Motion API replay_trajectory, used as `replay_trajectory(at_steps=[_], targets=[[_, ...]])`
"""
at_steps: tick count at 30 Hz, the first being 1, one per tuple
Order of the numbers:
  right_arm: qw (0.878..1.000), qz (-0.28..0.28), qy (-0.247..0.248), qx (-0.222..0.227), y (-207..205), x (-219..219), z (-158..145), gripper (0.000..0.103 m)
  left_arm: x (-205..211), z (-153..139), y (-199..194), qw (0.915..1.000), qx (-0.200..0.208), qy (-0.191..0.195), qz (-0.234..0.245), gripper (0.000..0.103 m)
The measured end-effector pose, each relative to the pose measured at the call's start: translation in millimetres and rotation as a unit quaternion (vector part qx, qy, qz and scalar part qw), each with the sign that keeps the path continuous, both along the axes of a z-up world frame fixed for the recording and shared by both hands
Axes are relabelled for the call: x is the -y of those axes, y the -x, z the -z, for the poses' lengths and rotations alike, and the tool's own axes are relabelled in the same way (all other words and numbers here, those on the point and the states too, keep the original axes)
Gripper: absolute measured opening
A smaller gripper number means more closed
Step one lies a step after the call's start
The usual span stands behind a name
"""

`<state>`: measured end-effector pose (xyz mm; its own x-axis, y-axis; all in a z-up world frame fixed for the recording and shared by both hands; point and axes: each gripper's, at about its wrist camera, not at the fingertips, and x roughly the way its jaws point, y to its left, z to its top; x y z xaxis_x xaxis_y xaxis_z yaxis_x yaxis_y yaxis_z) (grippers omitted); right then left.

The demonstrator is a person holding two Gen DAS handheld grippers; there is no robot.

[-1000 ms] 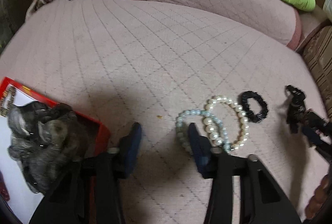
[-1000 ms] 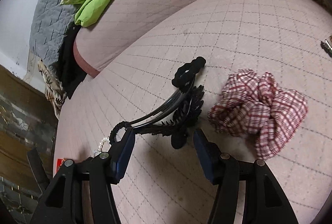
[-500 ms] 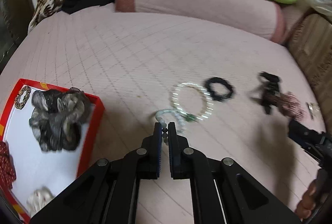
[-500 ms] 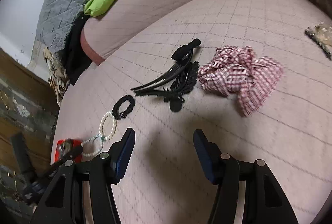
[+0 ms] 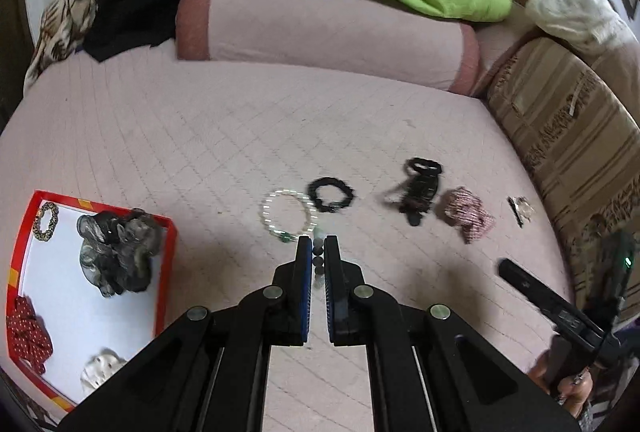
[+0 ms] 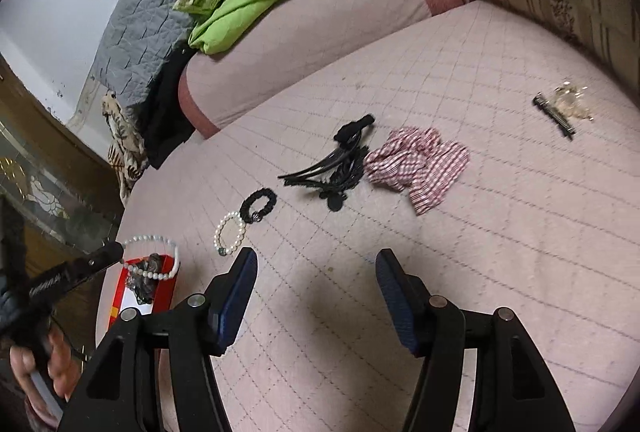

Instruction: Organize jewelry

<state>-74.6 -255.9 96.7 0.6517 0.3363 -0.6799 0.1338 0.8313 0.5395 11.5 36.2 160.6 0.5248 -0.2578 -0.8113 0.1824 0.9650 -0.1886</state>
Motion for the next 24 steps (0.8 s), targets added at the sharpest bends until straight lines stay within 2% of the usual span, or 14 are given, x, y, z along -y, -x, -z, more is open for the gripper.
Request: replay_trajectory(at_steps=[7, 10, 18, 24], targets=[[1.000, -0.001, -0.002, -0.014, -13, 7, 10, 0.067, -32, 49, -48, 0.9987, -0.042, -0.001, -0.029, 0.005], [1.000, -0.006, -0.005, -0.016, -23, 3, 15, 0.067, -27, 70, -63, 0.9984, -0.049, -0.012, -0.024, 0.005], [0.999, 0.013, 0.029, -0.027, -37, 13, 29, 0.067, -6, 123, -94, 0.9958, -0.076, -0.048, -0.014, 0.005], [0.997, 0.047, 0.059, -0.033, -47, 34, 40, 0.067, 7, 134, -103, 0.9957, -0.063, -0.068, -0.007, 0.005]])
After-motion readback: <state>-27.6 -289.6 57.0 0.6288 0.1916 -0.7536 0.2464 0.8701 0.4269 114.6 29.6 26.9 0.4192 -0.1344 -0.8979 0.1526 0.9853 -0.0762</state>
